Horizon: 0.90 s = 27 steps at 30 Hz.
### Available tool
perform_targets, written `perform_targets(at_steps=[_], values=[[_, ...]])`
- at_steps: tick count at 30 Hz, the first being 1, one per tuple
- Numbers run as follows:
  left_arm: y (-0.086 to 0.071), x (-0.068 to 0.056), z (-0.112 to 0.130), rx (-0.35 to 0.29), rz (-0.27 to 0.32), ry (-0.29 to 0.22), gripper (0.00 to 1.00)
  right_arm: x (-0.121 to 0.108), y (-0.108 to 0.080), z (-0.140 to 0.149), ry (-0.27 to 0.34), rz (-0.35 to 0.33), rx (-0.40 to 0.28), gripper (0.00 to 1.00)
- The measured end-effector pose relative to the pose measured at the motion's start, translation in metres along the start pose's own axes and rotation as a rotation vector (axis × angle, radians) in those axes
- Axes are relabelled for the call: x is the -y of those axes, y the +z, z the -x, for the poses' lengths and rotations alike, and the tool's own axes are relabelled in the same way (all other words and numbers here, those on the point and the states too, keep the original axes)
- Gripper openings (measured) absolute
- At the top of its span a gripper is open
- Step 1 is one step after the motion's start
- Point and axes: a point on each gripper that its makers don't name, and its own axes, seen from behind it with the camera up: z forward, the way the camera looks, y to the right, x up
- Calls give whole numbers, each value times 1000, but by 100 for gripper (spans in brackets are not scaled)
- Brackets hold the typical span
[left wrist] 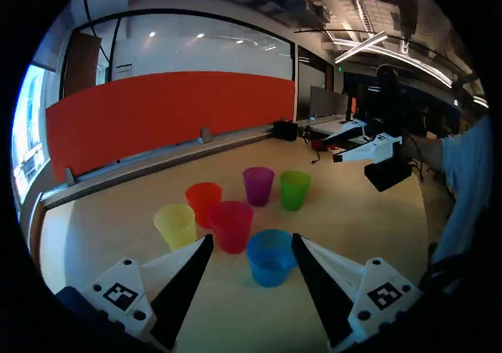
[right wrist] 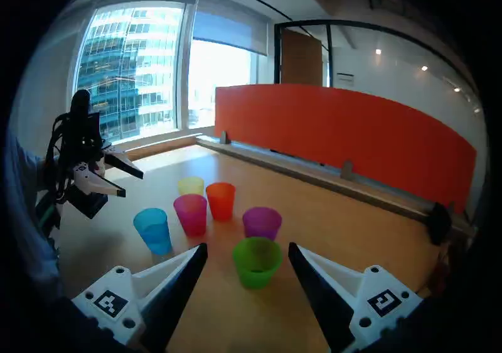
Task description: Pour water
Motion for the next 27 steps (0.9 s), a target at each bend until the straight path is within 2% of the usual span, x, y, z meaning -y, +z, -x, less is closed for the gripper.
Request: perform_targets(at_steps=[9,18,27], values=[[11,-16,27,78,45,8,92,1,14,25,-11,-29,54,100],[19,-20,53,146,55,13,93,-1,27,44,-17,-42,98,100],[32,-24,67,184,75,12,93,-6,39,57,-19,-44,133,100]])
